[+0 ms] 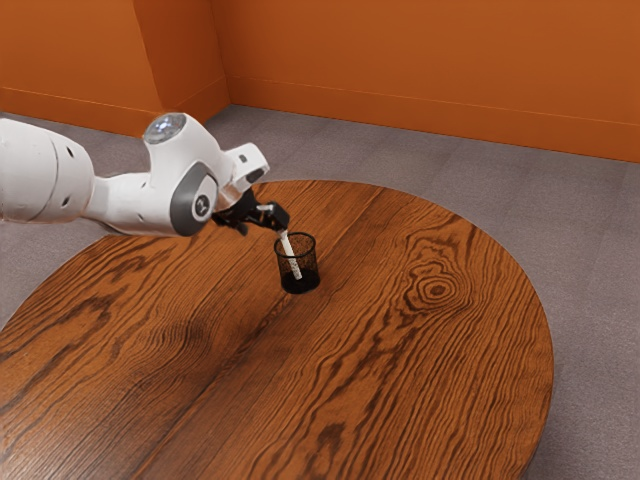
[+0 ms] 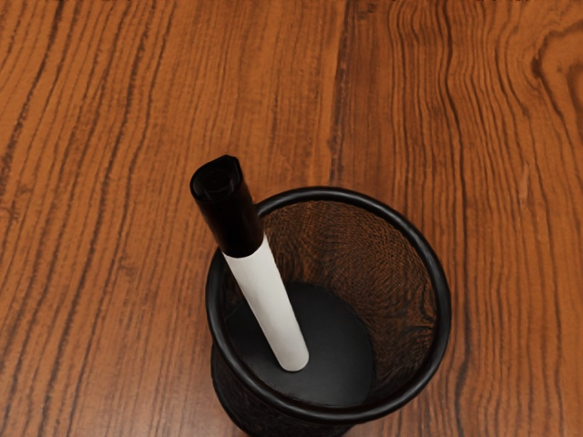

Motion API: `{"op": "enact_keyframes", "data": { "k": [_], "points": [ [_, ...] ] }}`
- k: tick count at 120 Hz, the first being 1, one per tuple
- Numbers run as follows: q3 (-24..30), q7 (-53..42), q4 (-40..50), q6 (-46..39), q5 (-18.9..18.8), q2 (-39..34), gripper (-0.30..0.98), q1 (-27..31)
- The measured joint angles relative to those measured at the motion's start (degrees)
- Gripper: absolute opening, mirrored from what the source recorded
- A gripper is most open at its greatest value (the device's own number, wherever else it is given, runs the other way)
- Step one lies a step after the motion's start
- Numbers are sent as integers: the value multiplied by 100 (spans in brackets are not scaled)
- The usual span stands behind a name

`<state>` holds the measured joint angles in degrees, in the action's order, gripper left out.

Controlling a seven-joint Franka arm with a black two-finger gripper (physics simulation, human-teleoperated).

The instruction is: Take the marker out of the pen holder and place it to the left of the pen holder.

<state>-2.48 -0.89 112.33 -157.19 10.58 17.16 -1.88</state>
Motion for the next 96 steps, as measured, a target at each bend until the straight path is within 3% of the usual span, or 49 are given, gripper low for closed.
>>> {"op": "enact_keyframes", "data": {
  "k": [42,96],
  "points": [
    [20,-219,-1000,-148,195,992,50,196],
    [79,-427,-1471,-175,590,1415,23,239]
  ]
}}
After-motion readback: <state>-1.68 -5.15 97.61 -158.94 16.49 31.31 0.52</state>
